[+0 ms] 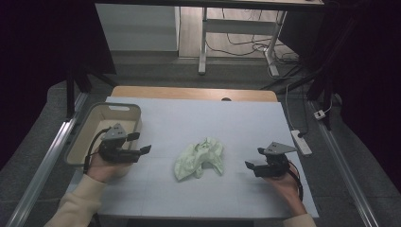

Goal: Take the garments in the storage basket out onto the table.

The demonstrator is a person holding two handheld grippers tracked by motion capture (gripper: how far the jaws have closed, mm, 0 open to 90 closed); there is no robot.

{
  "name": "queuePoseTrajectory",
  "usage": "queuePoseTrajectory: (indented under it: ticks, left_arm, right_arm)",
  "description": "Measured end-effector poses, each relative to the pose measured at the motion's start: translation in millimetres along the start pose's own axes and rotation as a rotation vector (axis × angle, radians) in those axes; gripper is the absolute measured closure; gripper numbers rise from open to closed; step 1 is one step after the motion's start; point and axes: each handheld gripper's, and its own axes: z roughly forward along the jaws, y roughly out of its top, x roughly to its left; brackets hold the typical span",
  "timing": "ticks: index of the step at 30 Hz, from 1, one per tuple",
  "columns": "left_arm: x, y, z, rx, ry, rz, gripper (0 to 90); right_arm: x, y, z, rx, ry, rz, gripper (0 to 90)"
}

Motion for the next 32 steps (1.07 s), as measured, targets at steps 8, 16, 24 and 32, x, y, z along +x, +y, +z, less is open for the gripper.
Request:
queuePoseTrajectory:
  ticks: [8,16,24,32]
  left_arm:
    - [1.6,-13.1,-11.7,-0.001,0.024,-0.001,29.6]
    - [0.6,-19.5,-11.2,0.015,0.025,-0.005,29.6]
    - [0.8,-19.3,-12.4,0.010,0.027,-0.005,29.5]
    - [-0.5,-17.5,-11.3,0.013,0.027,0.003,29.4]
  right_arm:
    - [1.8,0.4,-7.1,-0.036,-0.018,-0.007,21.3]
    - [0.9,-0.3,-9.0,-0.050,-0.006,-0.005,21.6]
    - [1.5,-0.3,-9.6,-0.058,-0.011,-0.006,21.7]
    - [2.3,-0.5,-9.9,-0.053,-0.016,-0.006,21.6]
